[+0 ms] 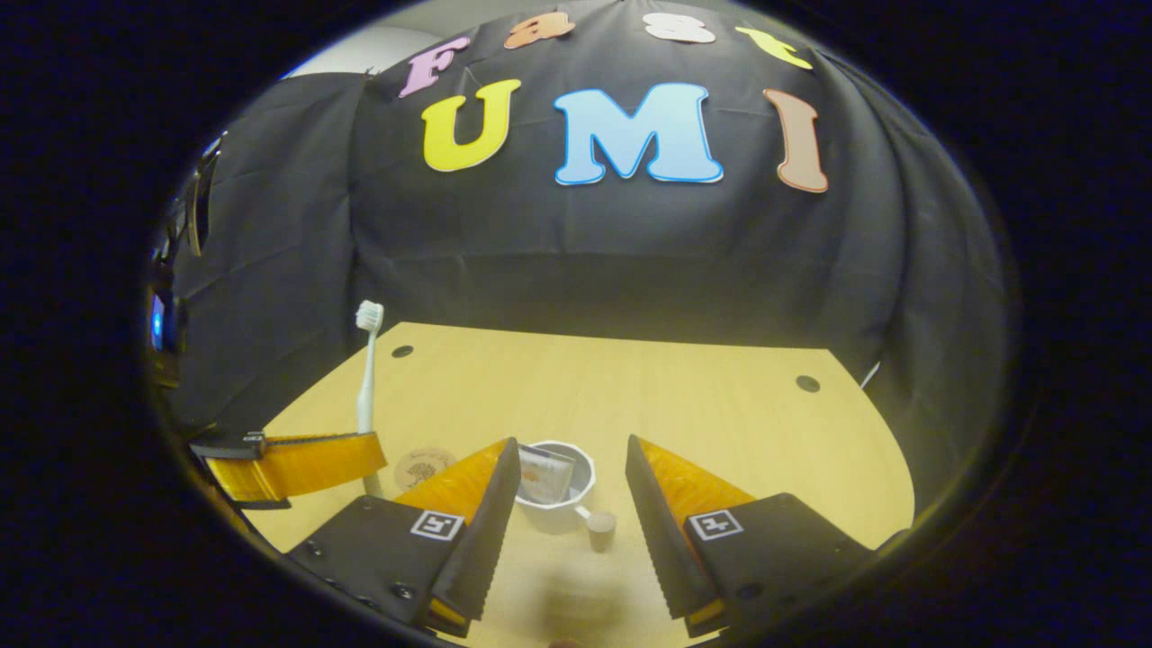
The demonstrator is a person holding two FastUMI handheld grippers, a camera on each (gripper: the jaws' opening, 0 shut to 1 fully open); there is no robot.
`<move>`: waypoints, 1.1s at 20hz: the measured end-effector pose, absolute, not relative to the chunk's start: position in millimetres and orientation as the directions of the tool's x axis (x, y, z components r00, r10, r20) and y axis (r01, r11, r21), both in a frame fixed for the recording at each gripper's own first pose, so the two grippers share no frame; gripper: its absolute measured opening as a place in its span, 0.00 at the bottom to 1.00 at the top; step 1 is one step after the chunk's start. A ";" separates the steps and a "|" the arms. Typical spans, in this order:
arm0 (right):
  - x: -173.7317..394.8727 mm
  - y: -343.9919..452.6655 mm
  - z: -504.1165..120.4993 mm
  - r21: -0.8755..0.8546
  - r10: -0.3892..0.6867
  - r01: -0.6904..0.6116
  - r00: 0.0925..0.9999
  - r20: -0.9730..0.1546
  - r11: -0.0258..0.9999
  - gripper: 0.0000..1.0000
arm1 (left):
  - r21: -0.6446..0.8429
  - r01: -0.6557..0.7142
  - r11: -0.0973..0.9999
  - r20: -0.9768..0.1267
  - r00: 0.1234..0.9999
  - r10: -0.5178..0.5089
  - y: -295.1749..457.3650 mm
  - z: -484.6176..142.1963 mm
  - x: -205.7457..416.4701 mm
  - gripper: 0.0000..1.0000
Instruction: Put the toothbrush and toothpaste on the desktop into the cup, then pick up the cup and place it on the coaster on the desktop.
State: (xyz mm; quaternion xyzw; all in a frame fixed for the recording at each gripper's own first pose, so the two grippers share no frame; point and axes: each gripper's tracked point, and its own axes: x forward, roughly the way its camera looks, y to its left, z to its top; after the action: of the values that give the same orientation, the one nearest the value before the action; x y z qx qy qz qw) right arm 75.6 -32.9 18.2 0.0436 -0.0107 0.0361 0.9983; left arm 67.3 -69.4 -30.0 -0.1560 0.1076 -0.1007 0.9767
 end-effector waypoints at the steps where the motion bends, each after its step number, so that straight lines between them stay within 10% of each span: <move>1: 69.2 -38.9 16.8 0.097 0.051 -0.053 0.998 0.025 0.994 0.77 | -0.315 0.182 0.931 -0.151 0.959 -0.238 -71.1 -23.9 71.6 0.08; 13: 38.2 -82.5 -19.2 0.230 -0.117 0.126 0.992 -0.053 0.965 0.77 | -0.226 0.437 0.870 0.239 0.891 -0.386 -110.0 55.4 121.7 0.08; 22: 40.5 -80.4 -30.1 0.243 -0.126 0.137 0.990 -0.062 0.960 0.77 | -0.176 0.482 0.858 0.208 0.870 -0.446 -141.0 16.6 163.5 0.07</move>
State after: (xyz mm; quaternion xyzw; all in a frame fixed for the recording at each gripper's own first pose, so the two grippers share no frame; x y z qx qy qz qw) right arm 40.5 -80.4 -30.1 0.1243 0.0230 -0.0663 0.9898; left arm 163.5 -141.0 16.6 -0.1120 -0.0803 -0.2418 0.9605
